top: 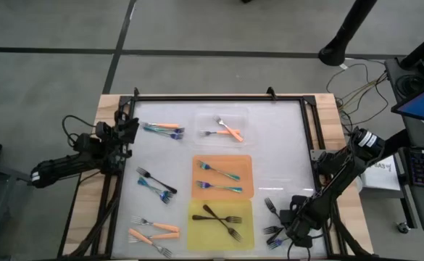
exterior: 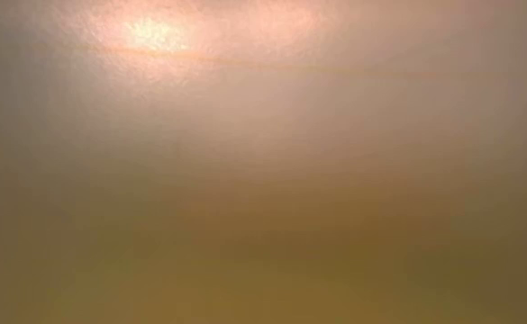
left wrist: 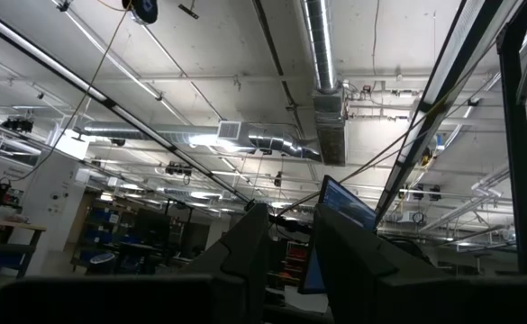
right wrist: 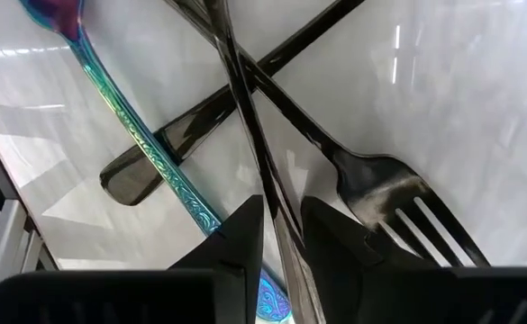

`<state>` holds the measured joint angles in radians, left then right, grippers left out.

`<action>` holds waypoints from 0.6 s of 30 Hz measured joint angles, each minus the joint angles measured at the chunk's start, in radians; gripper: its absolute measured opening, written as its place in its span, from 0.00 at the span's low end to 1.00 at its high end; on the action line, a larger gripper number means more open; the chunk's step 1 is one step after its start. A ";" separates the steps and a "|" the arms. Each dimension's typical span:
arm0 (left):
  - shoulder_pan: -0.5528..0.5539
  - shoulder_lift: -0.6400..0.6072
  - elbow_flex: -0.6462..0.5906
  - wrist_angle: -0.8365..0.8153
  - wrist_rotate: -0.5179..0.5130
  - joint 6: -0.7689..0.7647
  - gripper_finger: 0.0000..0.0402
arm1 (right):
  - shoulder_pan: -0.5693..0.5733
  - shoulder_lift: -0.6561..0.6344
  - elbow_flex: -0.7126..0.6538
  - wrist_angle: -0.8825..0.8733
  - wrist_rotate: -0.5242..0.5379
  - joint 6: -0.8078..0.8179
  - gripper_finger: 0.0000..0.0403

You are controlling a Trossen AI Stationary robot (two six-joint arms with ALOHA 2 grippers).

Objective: Sort silverware by color (type)
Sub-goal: Put the black fork into the yellow bin

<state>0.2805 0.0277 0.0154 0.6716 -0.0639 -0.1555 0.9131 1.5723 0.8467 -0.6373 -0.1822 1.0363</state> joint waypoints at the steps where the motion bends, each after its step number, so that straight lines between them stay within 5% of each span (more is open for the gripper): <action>1: 0.000 0.000 0.000 0.000 0.000 0.000 0.19 | 0.000 0.000 0.000 0.000 0.000 0.000 0.18; 18: 0.000 0.000 0.000 0.000 0.000 0.000 0.19 | -0.002 -0.016 0.026 0.000 -0.008 -0.037 0.04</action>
<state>0.2804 0.0277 0.0154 0.6716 -0.0639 -0.1555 0.9112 1.5558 0.8723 -0.6375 -0.1904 0.9992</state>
